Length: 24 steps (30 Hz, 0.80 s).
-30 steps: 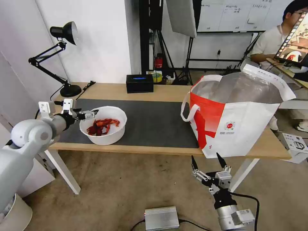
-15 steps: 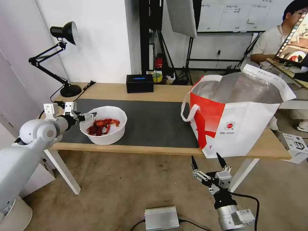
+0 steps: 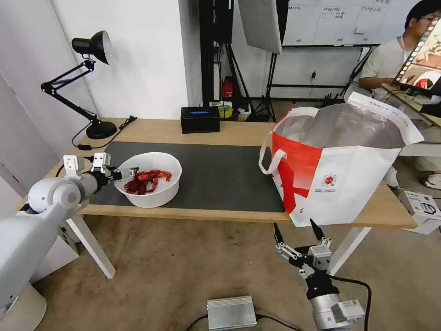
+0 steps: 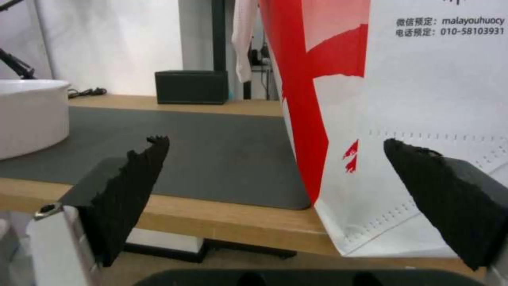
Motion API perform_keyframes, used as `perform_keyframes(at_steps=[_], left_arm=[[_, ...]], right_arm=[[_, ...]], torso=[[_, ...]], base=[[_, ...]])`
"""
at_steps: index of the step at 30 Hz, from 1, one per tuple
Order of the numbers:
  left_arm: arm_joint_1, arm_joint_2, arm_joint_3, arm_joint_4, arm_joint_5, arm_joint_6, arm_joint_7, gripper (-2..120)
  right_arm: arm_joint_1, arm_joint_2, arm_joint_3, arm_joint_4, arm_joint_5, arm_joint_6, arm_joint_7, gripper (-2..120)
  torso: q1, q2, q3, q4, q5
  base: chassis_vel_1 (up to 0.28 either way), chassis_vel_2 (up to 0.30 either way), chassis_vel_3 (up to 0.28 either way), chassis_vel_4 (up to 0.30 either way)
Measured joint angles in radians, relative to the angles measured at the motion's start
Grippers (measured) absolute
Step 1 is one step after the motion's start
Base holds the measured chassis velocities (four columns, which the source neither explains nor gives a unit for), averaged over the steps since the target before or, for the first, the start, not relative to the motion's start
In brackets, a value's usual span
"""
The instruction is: Pick up the trash from the table and place it into the takeout bag.
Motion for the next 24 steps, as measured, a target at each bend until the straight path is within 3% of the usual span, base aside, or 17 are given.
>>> perform_keyframes(at_steps=[4,9,11,13,15,21,24], left_arm=[[0.021,-0.006,-0.009,-0.002,0.006,-0.014,0.007,65],[0.033,-0.008,-0.013,-0.011,0.006,-0.018,0.012,53],[0.043,-0.011,-0.017,-0.019,0.006,-0.016,0.014,41],[0.044,-0.011,-0.017,-0.02,0.006,-0.015,0.015,39],[0.057,-0.014,-0.026,-0.033,0.005,-0.015,0.018,26],[0.075,-0.017,-0.044,-0.059,-0.001,-0.019,0.02,5],[0.086,-0.017,-0.054,-0.07,-0.003,-0.019,0.021,0]], right_arm=[[0.0,0.0,0.0,0.0,0.0,0.0,0.0,100],[0.0,0.0,0.0,0.0,0.0,0.0,0.0,100],[0.0,0.0,0.0,0.0,0.0,0.0,0.0,100],[0.0,0.0,0.0,0.0,0.0,0.0,0.0,100],[0.0,0.0,0.0,0.0,0.0,0.0,0.0,100],[0.0,0.0,0.0,0.0,0.0,0.0,0.0,100],[0.0,0.0,0.0,0.0,0.0,0.0,0.0,100]], torso=[[0.0,0.0,0.0,0.0,0.0003],[0.0,0.0,0.0,0.0001,0.0003],[0.0,0.0,0.0,-0.0001,0.0],[0.0,0.0,0.0,-0.0001,-0.0002],[0.0,0.0,0.0,-0.0001,0.0],[0.0,0.0,0.0,-0.0001,0.0],[0.0,0.0,0.0,-0.0001,0.0]], base=[[0.0,0.0,0.0,0.0],[0.0,0.0,0.0,0.0],[0.0,0.0,0.0,0.0],[0.0,0.0,0.0,0.0],[0.0,0.0,0.0,0.0],[0.0,0.0,0.0,0.0],[0.0,0.0,0.0,0.0]])
